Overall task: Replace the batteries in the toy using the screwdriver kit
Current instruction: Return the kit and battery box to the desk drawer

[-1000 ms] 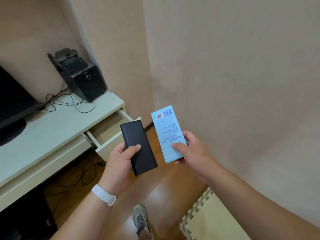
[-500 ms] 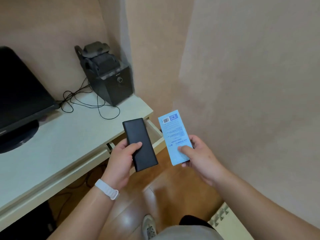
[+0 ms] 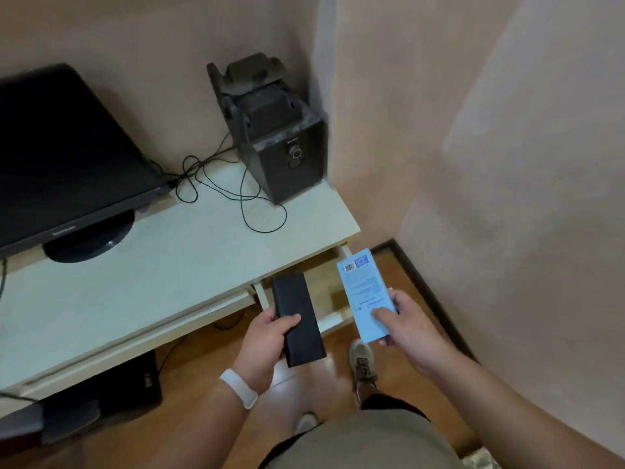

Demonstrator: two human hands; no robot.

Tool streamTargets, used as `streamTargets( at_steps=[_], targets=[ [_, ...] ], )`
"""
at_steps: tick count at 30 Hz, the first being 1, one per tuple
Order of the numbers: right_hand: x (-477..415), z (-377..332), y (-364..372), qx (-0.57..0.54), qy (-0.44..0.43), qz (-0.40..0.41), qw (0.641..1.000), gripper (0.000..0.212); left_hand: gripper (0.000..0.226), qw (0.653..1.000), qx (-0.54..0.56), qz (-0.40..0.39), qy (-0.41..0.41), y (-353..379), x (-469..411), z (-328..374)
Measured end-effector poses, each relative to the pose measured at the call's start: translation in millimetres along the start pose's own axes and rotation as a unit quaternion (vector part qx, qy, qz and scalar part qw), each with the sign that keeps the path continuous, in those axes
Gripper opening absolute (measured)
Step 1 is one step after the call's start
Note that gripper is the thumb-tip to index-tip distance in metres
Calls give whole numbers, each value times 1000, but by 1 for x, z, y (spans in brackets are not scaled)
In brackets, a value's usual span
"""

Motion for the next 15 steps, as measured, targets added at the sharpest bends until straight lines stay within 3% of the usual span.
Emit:
streamTargets(
  at_steps=[9, 15],
  targets=[
    [-103, 5, -3, 97, 64, -94, 989, 36, 20, 986, 44, 92, -130, 27, -67, -33],
    [-140, 25, 21, 179, 112, -141, 967, 22, 18, 976, 54, 123, -172, 25, -97, -49]
  ],
)
Point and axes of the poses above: each hand's wrist, its own x-axis away from the middle knuckle, its own y-axis out of the palm, z = x × y, the point moved 10 cm from there along -x, towards the middle knuckle, and after that the axes turned 8 degrees about -x, right-handed, at the moved point
